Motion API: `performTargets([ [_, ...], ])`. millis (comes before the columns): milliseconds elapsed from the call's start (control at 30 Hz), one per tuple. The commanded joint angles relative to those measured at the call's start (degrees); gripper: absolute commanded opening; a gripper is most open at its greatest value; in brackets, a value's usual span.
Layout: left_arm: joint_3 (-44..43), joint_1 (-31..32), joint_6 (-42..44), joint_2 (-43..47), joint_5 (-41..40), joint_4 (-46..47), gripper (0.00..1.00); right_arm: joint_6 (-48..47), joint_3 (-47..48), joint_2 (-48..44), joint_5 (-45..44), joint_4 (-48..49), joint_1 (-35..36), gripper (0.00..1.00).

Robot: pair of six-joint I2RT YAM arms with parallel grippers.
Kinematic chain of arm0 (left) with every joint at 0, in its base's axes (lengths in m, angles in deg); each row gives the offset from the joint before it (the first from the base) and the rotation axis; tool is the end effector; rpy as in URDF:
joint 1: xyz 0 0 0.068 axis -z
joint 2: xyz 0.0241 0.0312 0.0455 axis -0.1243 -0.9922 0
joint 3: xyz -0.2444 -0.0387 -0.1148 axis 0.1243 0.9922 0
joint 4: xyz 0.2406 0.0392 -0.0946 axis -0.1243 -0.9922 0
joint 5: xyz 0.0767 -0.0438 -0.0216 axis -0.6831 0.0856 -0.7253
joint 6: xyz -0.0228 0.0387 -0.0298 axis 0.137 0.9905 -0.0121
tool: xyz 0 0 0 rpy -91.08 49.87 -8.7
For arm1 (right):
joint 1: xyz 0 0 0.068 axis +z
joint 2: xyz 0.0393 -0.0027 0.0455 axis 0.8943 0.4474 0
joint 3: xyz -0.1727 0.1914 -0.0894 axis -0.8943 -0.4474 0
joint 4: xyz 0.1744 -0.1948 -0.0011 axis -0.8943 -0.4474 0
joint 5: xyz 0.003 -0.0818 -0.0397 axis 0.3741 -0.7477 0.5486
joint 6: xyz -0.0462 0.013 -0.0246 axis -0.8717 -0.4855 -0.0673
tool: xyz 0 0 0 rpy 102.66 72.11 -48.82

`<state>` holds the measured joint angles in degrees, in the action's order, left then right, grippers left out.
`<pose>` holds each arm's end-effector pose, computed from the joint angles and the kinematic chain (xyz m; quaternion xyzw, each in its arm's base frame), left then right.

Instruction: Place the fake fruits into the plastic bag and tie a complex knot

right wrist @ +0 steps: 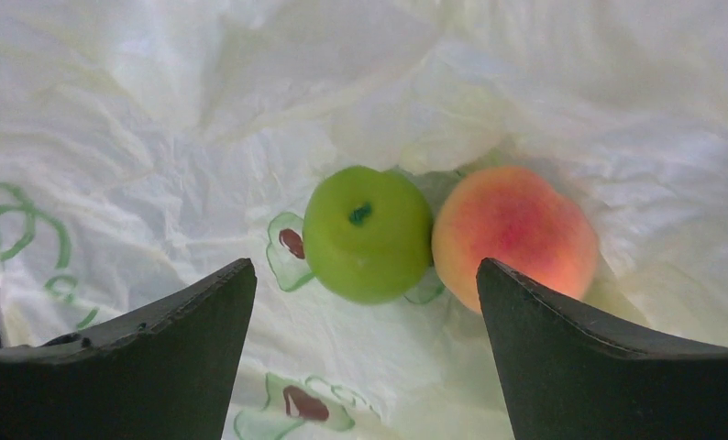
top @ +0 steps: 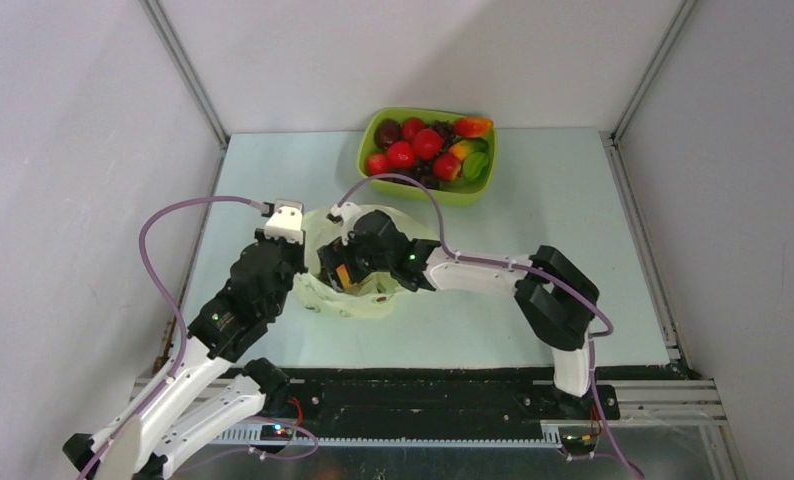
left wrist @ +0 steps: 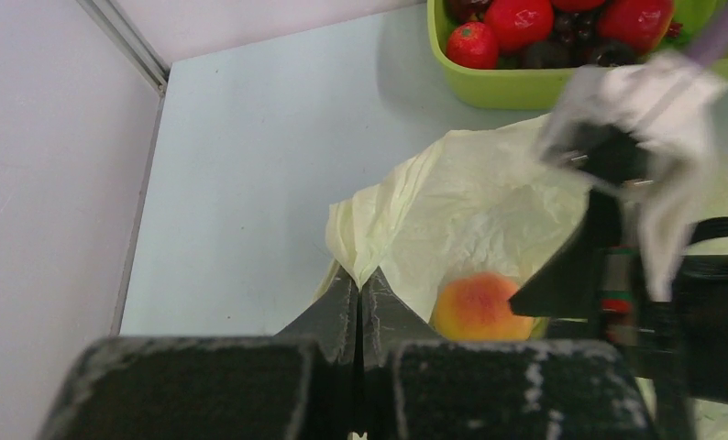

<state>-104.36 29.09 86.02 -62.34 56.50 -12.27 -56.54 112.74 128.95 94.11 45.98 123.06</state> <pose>0.1292 -0.0709 0.3322 0.0868 0.7699 0.0381 0.6311 0.2208 0.3875 0.2419 -0.3421 0.7791 0.3760 0.3669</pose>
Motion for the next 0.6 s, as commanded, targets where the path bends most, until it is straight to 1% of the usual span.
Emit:
performTargets([
  [0, -2.61, -0.28, -1.12, 0.52, -1.19, 1.19, 0.00, -2.54, -4.05, -10.31, -6.22, 2.48, 0.48, 0.94],
  [100, -2.65, -0.35, -1.10, 0.29, -1.17, 1.28, 0.00, -3.71, -6.64, -14.06, -8.47, 1.25, 0.09, 0.94],
  [133, -2.65, -0.32, -1.08, 0.27, -1.13, 1.32, 0.00, -3.92, -7.12, -15.78, -8.60, -0.09, -0.15, 0.94],
  [233, -2.62, -0.29, -1.00, 0.24, -1.16, 1.19, 0.00, -4.17, -7.87, -18.93, -12.77, -2.59, -1.25, 0.92],
  [267, -2.64, -0.29, -0.95, 0.20, -1.21, 1.29, 0.00, -4.10, -8.11, -20.31, -13.74, -4.90, -1.62, 0.92],
  [400, -2.57, -0.29, -0.80, 0.11, -1.17, 1.38, 0.00, -2.14, -8.18, -23.37, -18.46, -9.77, -5.62, 0.90],
  [567, -2.65, -0.28, -0.72, -0.74, -0.76, 1.41, 0.00, 0.52, -8.13, -23.75, -21.94, -13.15, -12.75, 0.88],
])
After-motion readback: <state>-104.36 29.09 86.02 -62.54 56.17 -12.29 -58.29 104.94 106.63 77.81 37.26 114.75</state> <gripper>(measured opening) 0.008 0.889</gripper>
